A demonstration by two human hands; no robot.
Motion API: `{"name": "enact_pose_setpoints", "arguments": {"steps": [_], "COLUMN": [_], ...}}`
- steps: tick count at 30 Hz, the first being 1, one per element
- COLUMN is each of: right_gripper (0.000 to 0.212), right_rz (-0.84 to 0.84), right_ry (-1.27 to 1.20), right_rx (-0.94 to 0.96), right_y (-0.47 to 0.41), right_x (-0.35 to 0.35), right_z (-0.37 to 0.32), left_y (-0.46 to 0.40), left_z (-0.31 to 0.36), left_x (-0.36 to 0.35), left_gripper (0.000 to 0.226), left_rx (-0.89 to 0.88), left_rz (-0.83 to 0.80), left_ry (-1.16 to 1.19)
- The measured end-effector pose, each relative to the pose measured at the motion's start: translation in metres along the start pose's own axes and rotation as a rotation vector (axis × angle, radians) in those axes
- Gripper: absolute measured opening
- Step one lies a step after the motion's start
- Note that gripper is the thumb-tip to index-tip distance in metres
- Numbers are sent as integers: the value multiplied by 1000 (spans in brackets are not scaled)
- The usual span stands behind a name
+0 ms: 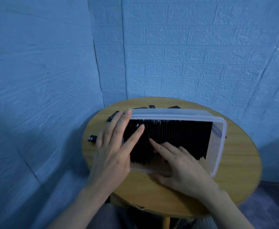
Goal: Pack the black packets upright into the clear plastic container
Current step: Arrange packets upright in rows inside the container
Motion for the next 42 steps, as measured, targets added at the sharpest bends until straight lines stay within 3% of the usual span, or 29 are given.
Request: {"name": "enact_pose_setpoints", "arguments": {"steps": [9,15,27,34,42], "right_gripper": [97,90,67,61,56], "right_rz": [0,24,170,191,197], "right_ry": [197,251,81,88,113], "right_rx": [33,38,-86,-108,-115], "right_y": [-6,-3,-8,-6,3], "right_x": [0,3,6,3,-2], "right_z": [-3,-2,-11,-14,-9], "left_y": [-16,-23,-37,-10,5], "left_z": [-11,-7,-15,10,24], "left_x": [-5,-2,-8,-8,-13], "left_gripper": [63,66,57,42,48], "left_rx": [14,12,49,-250,-349], "left_rz": [-34,-39,-151,-134,-245], "left_ry": [23,36,113,7,-13]}}
Point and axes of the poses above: each hand's wrist, its own y-axis away from the middle knuckle, its own x-axis out of the back of the hand, z = x × y, the point moved 3 cm from there along -y, towards the middle knuckle, and after that the axes turned 6 degrees about -y, right-handed, at the moved point
